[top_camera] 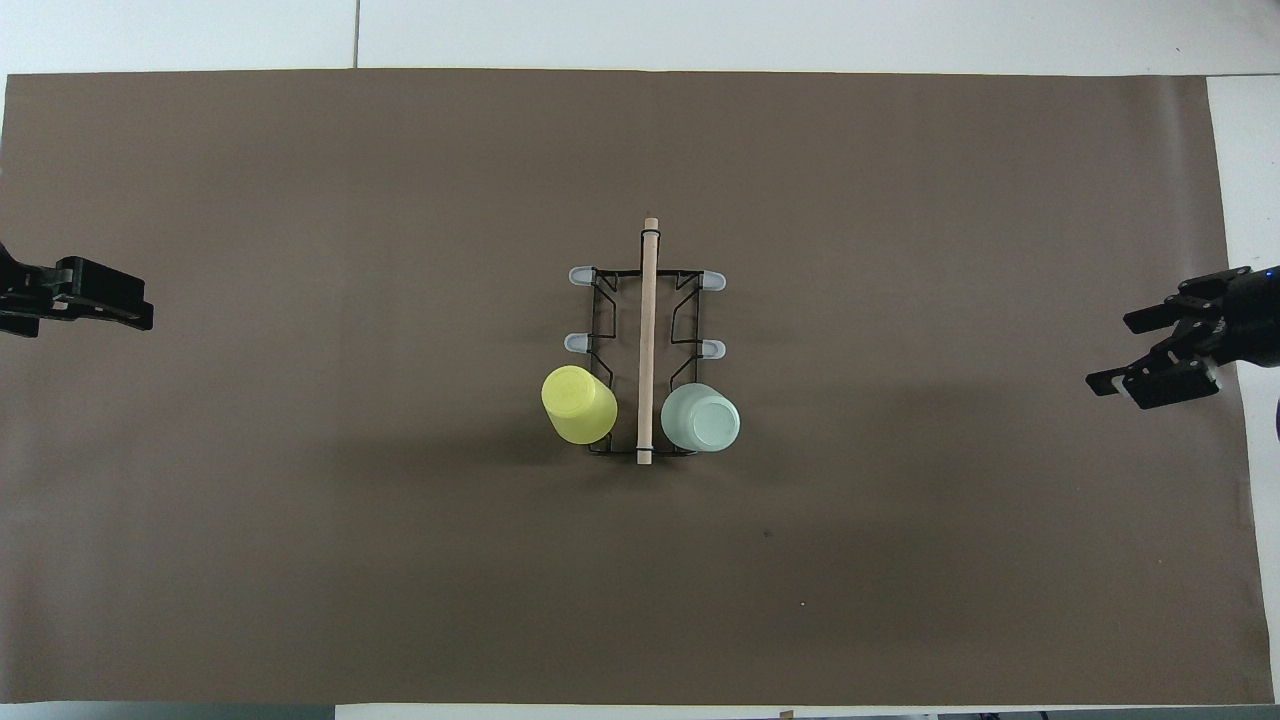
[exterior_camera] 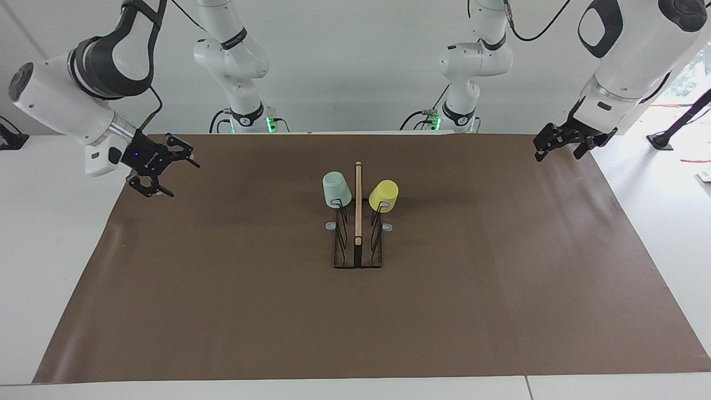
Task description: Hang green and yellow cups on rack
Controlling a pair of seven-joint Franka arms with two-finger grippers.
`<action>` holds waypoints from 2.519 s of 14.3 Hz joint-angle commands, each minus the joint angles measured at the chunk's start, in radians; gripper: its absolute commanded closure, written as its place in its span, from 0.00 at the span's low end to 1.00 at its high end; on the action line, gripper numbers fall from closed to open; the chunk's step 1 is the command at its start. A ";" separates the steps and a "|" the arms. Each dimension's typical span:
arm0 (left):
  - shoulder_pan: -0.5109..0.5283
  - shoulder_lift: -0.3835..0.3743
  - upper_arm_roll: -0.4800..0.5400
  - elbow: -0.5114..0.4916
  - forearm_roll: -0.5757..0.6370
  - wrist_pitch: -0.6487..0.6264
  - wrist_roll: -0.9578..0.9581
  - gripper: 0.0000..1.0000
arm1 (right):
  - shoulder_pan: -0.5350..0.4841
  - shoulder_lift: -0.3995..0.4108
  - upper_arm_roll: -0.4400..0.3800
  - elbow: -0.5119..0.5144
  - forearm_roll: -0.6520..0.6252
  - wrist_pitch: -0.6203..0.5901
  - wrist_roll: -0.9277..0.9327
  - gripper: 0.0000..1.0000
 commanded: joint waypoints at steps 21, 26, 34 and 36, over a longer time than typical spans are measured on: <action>0.003 -0.014 -0.001 -0.015 0.015 -0.004 0.007 0.00 | 0.266 -0.014 -0.125 0.283 -0.332 -0.280 0.853 0.00; 0.003 -0.014 -0.001 -0.015 0.015 -0.004 0.007 0.00 | 0.258 -0.006 -0.125 0.289 -0.328 -0.256 0.845 0.00; 0.003 -0.014 -0.001 -0.015 0.015 -0.004 0.007 0.00 | 0.198 -0.024 -0.125 0.297 -0.305 -0.260 0.816 0.00; 0.003 -0.014 -0.001 -0.015 0.015 -0.004 0.007 0.00 | 0.201 -0.012 -0.122 0.331 -0.305 -0.257 0.827 0.00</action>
